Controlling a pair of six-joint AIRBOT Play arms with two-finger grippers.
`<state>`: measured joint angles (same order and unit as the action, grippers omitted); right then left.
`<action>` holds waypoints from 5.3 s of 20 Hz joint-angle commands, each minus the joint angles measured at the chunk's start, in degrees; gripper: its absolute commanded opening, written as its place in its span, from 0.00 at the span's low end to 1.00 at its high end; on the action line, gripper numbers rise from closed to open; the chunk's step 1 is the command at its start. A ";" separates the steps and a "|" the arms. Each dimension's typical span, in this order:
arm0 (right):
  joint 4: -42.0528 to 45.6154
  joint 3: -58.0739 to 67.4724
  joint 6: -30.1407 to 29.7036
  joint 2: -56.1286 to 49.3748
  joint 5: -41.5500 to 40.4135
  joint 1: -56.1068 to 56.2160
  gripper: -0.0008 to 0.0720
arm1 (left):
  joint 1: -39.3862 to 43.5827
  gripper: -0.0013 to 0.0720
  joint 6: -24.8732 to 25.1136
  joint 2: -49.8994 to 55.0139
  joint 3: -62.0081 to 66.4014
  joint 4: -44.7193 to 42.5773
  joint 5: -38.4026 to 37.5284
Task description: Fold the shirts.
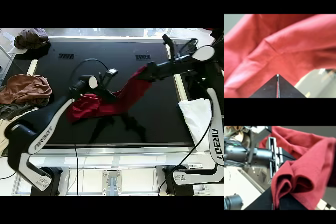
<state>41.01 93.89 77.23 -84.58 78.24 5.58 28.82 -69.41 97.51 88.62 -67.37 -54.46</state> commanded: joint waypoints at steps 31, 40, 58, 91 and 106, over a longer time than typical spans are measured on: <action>2.67 9.03 13.07 -28.41 2.82 -4.72 0.97 | -32.26 0.04 -2.56 -25.22 -4.98 -6.93 -6.82; -1.29 9.03 6.84 -38.71 0.90 5.11 0.96 | -32.24 0.04 -2.56 -25.22 -4.98 -6.95 -6.67; 26.49 21.90 9.33 -22.38 12.04 -3.74 0.03 | -32.26 0.04 -2.16 -25.22 -4.98 -6.99 -6.91; -4.33 -34.42 -3.82 35.58 -7.39 -72.48 0.57 | -31.28 0.04 -2.60 -25.18 -5.22 -2.47 -6.88; 9.16 -34.42 -14.53 26.73 -20.68 -6.95 0.57 | -31.28 0.04 -2.58 -25.18 -5.22 0.59 -6.91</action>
<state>47.68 59.40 59.75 -55.27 58.19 -6.68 -2.48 -72.01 72.31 83.40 -67.00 -61.39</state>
